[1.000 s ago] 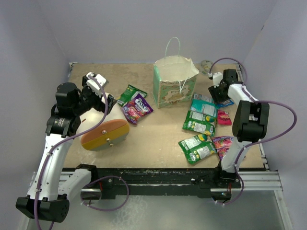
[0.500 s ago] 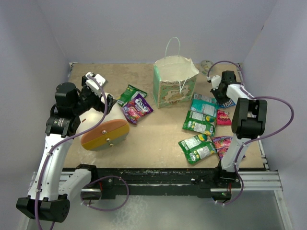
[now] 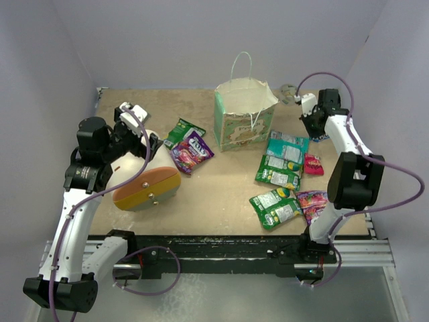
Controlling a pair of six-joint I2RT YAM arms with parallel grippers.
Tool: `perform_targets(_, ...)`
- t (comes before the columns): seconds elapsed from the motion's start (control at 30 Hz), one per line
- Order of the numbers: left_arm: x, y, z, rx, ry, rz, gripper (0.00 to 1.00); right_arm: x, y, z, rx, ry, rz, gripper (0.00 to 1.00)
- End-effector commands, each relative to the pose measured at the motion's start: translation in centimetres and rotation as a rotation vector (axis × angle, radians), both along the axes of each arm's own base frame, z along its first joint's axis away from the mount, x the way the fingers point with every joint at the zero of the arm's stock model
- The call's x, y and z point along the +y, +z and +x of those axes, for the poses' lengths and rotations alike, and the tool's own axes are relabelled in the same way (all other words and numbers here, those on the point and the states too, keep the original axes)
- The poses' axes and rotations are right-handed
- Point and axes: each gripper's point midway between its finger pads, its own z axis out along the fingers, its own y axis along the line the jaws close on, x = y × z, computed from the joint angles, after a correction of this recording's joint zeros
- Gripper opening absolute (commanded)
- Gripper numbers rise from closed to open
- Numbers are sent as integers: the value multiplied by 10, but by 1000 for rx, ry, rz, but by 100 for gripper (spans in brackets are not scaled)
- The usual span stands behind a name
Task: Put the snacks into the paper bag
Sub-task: Pick up the snack from the center of the board, then place the snack in the paper bag.
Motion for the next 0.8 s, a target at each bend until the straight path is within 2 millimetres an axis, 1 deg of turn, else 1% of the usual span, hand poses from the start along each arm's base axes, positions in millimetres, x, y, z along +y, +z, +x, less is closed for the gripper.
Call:
perform_targets(0.0,2,14,1,-53,14,-23,99,12,89,9,-200,11,60,0)
perform_targets(0.1,2,13,1,-57,16,-23,99,30,138,7,-313,44,142,0)
perform_targets(0.17,2,14,1,-57,18,-25,99,46,170,4,-380,81,195,0)
perform_targets(0.33,5,14,2,-62,39,-26,99,96,245,-8,-529,214,323,0)
perform_targets(0.43,6,13,4,-66,48,-25,99,131,280,-17,-604,310,388,0)
perform_targets(0.5,8,11,6,-65,57,-25,99,156,297,-24,-643,385,425,0)
perform_targets(0.6,9,13,8,-71,71,-27,99,191,311,-31,-665,479,504,0)
perform_targets(0.67,11,15,10,-78,81,-28,99,210,314,-33,-665,530,544,0)
perform_targets(0.77,11,14,10,-73,81,-29,99,235,310,-31,-638,579,601,0)
